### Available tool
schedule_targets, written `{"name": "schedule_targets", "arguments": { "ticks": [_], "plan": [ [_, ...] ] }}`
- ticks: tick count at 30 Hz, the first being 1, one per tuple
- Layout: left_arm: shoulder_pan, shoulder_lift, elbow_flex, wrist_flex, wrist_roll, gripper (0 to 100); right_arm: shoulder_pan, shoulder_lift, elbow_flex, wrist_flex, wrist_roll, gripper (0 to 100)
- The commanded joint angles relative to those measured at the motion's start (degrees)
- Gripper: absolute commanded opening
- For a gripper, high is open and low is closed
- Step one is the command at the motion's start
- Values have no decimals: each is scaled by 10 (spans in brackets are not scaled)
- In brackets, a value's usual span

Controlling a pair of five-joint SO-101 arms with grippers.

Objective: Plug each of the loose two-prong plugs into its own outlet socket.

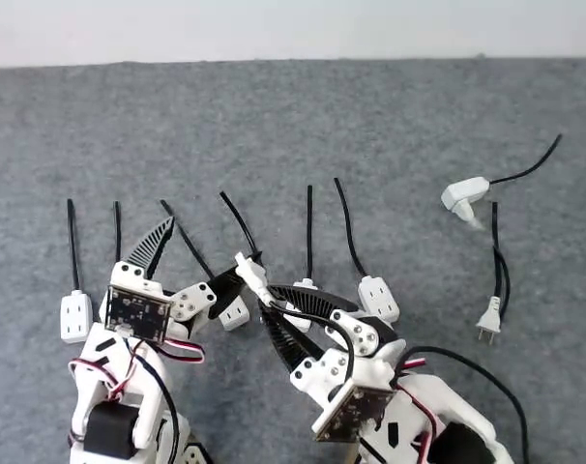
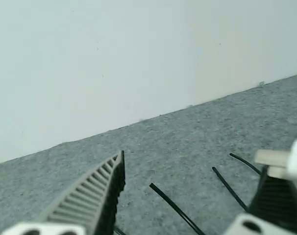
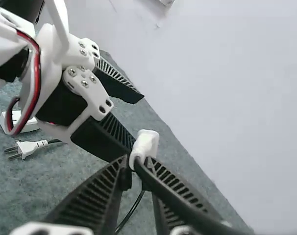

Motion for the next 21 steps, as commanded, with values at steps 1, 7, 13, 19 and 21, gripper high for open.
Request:
{"name": "schedule_targets", "arguments": {
  "ticks": [1,7,13,19,21],
  "plan": [
    [2,-11,-3,-2,-4,411,8,1,-6,0,-6,9],
    [-2,-11,8,-2,-4,411,9,1,-7,1,-6,9],
    [-8,-11,26,-2,-4,411,18,1,-30,15,-5,9],
    [-37,-11,36,-11,-2,411,60,4,-46,22,-4,9],
    [-37,-11,39,-13,-1,411,78,5,-46,28,-3,9]
  ]
}}
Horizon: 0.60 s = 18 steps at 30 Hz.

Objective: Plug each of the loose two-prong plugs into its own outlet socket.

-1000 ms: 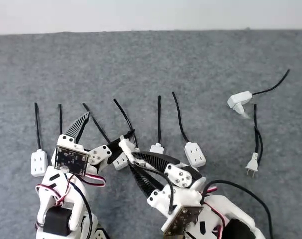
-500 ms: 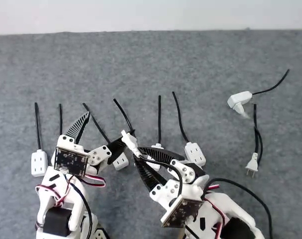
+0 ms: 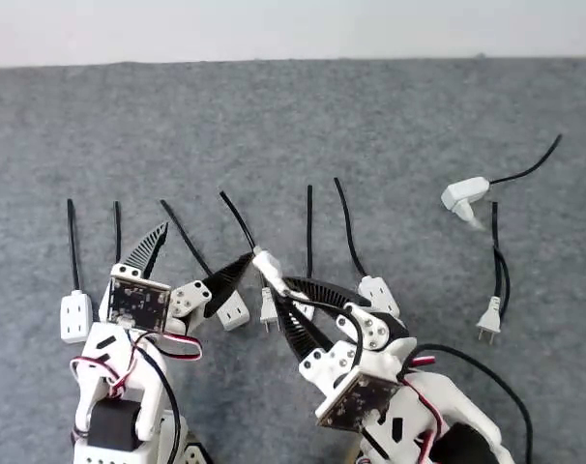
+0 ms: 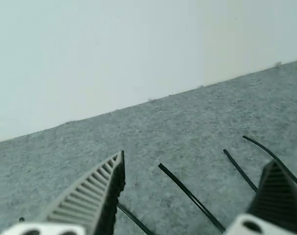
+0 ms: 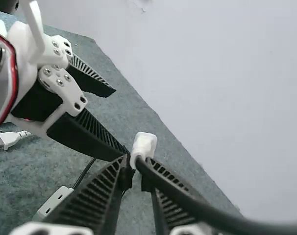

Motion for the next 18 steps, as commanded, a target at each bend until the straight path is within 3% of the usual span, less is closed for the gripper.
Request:
{"name": "schedule_targets", "arguments": {
  "ticks": [1,11,18],
  "plan": [
    [-4,-11,1,-14,-1,411,36,4,-37,17,-3,9],
    [-4,-11,5,-14,-2,411,133,22,-68,40,-2,8],
    [-4,-11,21,-38,-4,411,158,212,-240,105,-27,8]
  ]
}}
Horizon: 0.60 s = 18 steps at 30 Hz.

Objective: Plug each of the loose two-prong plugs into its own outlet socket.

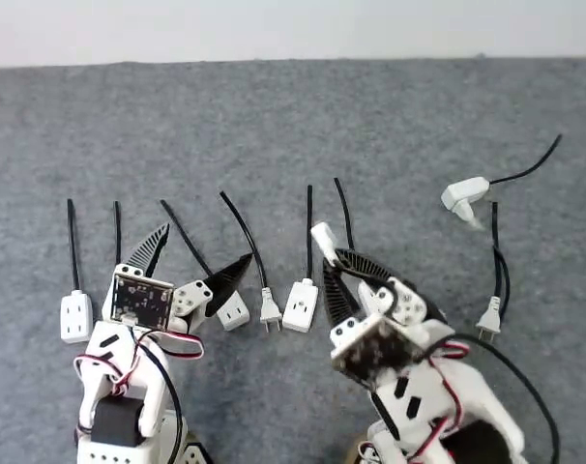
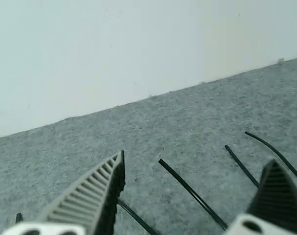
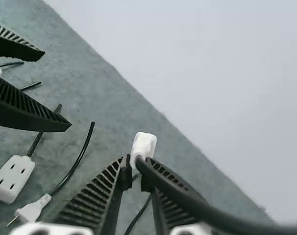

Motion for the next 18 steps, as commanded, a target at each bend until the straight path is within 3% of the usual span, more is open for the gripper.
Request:
{"name": "schedule_targets", "arguments": {
  "ticks": [1,5,8,13,18],
  "plan": [
    [-3,-11,-5,-19,-4,411,20,116,-139,34,-35,8],
    [-3,-11,-5,-19,-4,411,29,233,-280,111,-45,8],
    [-3,-11,-5,-19,-4,411,26,342,-389,240,-30,8],
    [-3,-11,-5,-18,-4,411,35,485,-511,418,96,9],
    [-3,-11,-5,-18,-4,411,104,541,-540,432,199,9]
  ]
}}
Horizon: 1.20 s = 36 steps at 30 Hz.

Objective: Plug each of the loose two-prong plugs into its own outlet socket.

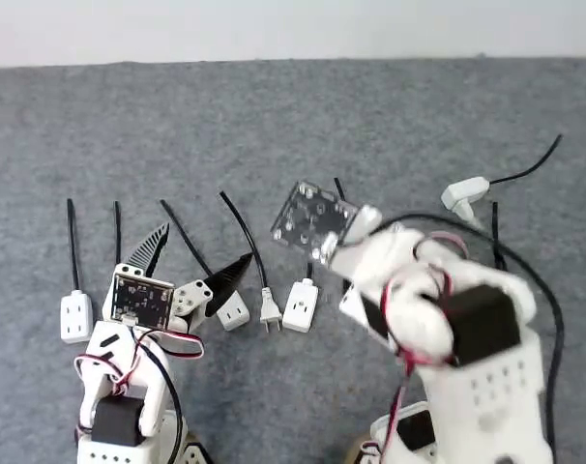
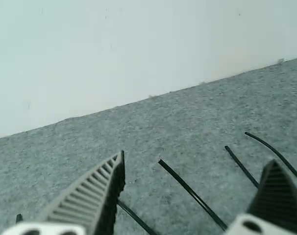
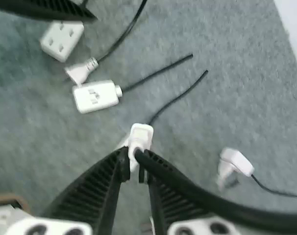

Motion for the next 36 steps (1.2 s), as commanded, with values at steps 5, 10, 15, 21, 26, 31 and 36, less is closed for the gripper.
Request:
{"name": "schedule_targets", "arguments": {
  "ticks": [5,10,15,21,26,31,36],
  "plan": [
    [-3,-11,-5,-14,-4,411,80,51,18,25,221,9],
    [-1,-11,0,-17,-5,411,89,54,59,25,313,9],
    [3,-11,0,-17,-16,411,87,59,105,24,428,9],
    [2,-11,0,-17,-16,411,89,61,150,20,476,9],
    [1,-11,0,-17,-16,411,90,62,178,-28,475,9],
    [1,-11,0,-17,-16,411,86,62,212,-94,462,9],
    [3,-11,0,-17,-16,411,74,58,232,-80,426,9]
  ]
}}
